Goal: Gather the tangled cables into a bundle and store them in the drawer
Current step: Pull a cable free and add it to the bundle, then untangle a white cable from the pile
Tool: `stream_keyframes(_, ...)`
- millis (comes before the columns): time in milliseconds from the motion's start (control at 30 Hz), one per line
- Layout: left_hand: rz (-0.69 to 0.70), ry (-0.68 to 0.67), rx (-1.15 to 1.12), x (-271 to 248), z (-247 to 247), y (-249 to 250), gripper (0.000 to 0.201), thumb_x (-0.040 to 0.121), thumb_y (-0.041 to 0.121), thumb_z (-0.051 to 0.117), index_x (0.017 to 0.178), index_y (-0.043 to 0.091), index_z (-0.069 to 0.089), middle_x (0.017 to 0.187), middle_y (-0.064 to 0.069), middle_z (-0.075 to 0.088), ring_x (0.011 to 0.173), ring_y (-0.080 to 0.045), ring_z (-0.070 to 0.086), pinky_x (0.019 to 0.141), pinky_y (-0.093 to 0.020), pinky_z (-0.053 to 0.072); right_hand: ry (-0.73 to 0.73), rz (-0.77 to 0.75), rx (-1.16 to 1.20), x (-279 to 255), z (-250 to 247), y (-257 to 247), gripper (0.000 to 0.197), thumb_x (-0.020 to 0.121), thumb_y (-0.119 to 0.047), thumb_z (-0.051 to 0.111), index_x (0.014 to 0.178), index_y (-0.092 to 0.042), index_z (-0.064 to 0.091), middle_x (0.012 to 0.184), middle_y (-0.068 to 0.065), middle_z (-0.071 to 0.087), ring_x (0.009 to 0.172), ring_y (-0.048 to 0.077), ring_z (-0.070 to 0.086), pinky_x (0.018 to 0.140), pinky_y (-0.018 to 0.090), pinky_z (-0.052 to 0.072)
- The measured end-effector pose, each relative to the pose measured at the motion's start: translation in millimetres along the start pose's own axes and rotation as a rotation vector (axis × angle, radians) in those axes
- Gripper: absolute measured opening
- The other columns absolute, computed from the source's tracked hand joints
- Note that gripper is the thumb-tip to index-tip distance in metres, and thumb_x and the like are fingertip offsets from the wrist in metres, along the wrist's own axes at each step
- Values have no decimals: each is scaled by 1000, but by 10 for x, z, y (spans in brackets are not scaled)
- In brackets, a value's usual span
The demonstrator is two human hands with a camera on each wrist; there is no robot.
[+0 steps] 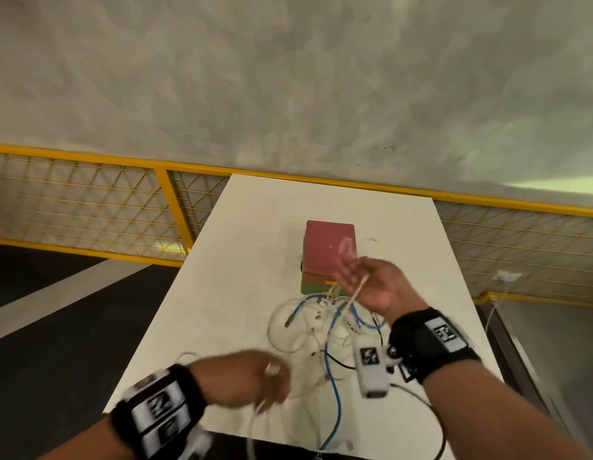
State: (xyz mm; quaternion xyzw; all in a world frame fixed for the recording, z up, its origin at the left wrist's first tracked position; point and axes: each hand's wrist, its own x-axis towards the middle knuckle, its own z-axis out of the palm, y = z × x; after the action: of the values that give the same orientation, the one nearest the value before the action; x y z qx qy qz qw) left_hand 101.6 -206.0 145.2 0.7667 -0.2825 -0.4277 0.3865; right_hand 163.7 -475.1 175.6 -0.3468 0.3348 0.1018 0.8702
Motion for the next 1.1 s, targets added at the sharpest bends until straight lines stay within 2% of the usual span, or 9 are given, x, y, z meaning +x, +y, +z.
stream_keyframes(100, -132, -83, 104, -410, 79, -378, 18, 89, 24, 53, 77, 26, 66, 77, 5, 66, 73, -6, 62, 81, -34, 53, 15, -53, -21, 78, -73, -288, 23, 103, -12, 37, 90, -11, 55, 72, 10, 75, 67, 25, 76, 61, 41, 62)
stream_keyframes(200, -117, 124, -54, -520, 18, -552, 21, 98, 17, 54, 79, 13, 62, 75, 3, 62, 71, -10, 59, 65, -19, 48, -17, -61, -246, 41, -59, -209, 18, 101, -16, 42, 92, -13, 58, 77, 8, 72, 79, 25, 72, 87, 45, 53)
stream_keyframes(267, -128, 163, -39, -520, -35, -587, 21, 98, 18, 54, 78, 16, 61, 75, 5, 61, 72, -8, 58, 62, -14, 44, -16, -62, -279, 36, -110, -89, 15, 100, -18, 45, 97, -13, 58, 85, 8, 68, 86, 25, 68, 91, 45, 49)
stream_keyframes(400, -235, 97, 73, -544, -48, -843, 18, 90, 46, 58, 84, 32, 68, 88, 14, 65, 84, -3, 63, 87, -30, 52, 87, -77, -198, 99, -466, 35, 9, 97, -19, 50, 98, -14, 58, 90, 9, 66, 85, 27, 66, 82, 44, 49)
stream_keyframes(533, -279, 312, 63, -536, 27, -974, 20, 95, 46, 54, 110, 38, 64, 114, 22, 64, 107, 8, 59, 90, -8, 42, 227, -190, -296, 144, -791, 88, 9, 96, -18, 52, 96, -12, 58, 81, 8, 63, 76, 26, 62, 67, 35, 48)
stream_keyframes(700, -48, 614, -144, -405, 30, -761, 24, 99, 28, 53, 110, 39, 71, 116, 22, 65, 115, 3, 58, 95, -8, 41, 235, -483, -988, 233, -824, 254, 13, 89, -11, 56, 84, -9, 68, 73, 7, 64, 65, 19, 56, 57, 28, 41)
stream_keyframes(867, 131, 722, -293, -186, -16, -258, 27, 101, 19, 50, 104, 26, 75, 103, 7, 72, 101, -9, 66, 85, -14, 48, 161, -746, -1946, 647, -706, 567, 28, 83, -10, 57, 101, -23, 74, 106, 3, 68, 95, 29, 63, 76, 35, 50)
stream_keyframes(967, 223, 744, -309, -73, -30, -20, 27, 95, 28, 51, 104, 17, 74, 97, 7, 73, 98, -14, 68, 85, -16, 49, 136, -776, -2271, 795, -666, 701, 36, 56, -8, 78, 83, -31, 77, 87, -1, 72, 77, 32, 65, 62, 43, 51)
stream_keyframes(1100, 246, 707, -369, 28, -77, 192, 37, 94, 32, 45, 105, 13, 75, 100, 0, 75, 98, -13, 69, 82, -16, 48, 221, -673, -2453, 895, -726, 792, 30, 67, -11, 68, 91, -27, 72, 88, 0, 74, 86, 31, 66, 81, 53, 45)
